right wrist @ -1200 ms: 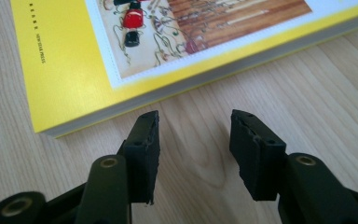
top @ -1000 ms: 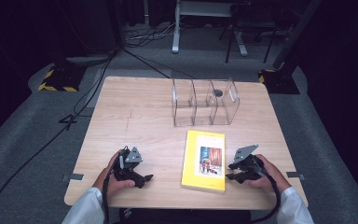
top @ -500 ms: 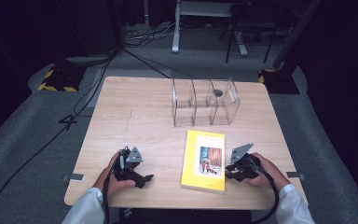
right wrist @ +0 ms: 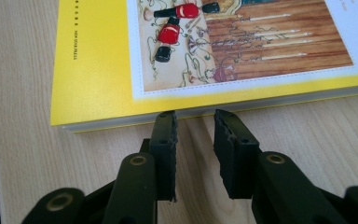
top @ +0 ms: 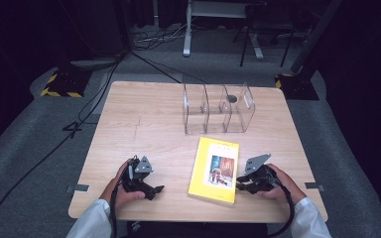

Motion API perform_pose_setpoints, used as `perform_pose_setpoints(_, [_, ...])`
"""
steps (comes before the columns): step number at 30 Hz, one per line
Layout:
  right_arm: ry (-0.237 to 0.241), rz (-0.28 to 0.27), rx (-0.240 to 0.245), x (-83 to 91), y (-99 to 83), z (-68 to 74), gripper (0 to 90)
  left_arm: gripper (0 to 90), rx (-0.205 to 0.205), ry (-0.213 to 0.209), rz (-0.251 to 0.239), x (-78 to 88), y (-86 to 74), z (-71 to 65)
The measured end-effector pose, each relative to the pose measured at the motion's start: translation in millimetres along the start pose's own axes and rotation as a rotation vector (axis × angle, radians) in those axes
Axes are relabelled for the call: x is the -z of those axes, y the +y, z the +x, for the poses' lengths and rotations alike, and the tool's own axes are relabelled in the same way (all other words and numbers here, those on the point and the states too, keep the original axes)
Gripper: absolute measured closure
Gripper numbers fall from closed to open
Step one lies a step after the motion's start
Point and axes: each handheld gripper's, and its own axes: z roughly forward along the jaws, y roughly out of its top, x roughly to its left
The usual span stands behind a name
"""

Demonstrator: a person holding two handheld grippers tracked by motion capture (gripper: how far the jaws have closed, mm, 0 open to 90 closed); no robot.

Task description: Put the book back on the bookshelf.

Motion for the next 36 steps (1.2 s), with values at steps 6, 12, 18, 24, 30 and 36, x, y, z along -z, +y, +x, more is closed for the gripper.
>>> perform_pose_setpoints(6, [0.002, -0.038, -0.006, 3.3, 2.5, 1.4, 69.6, 0.5, -0.001, -0.003, -0.001, -1.9, 1.9, -2.7])
perform_pose_setpoints(12, [-0.002, -0.085, -0.016, 9.7, 5.0, 2.4, 69.7, 0.5, -0.031, -0.030, 0.001, -8.0, 8.8, -16.3])
perform_pose_setpoints(18, [-0.014, -0.142, -0.031, 13.6, 7.4, 3.7, 69.8, 17.3, -0.096, -0.104, -0.021, -13.2, 22.1, -39.9])
perform_pose_setpoints(24, [-0.021, -0.173, -0.033, 15.5, 9.6, 4.5, 70.1, 17.0, -0.133, -0.157, -0.065, -16.1, 39.0, -61.3])
perform_pose_setpoints(30, [-0.034, -0.218, -0.046, 18.3, 15.0, 6.4, 70.4, 16.7, -0.208, -0.194, -0.115, -25.2, 64.9, -93.7])
perform_pose_setpoints(36, [-0.044, -0.234, -0.046, 19.8, 20.5, 7.5, 71.4, 16.7, -0.218, -0.190, -0.135, -41.5, 81.8, -114.4])
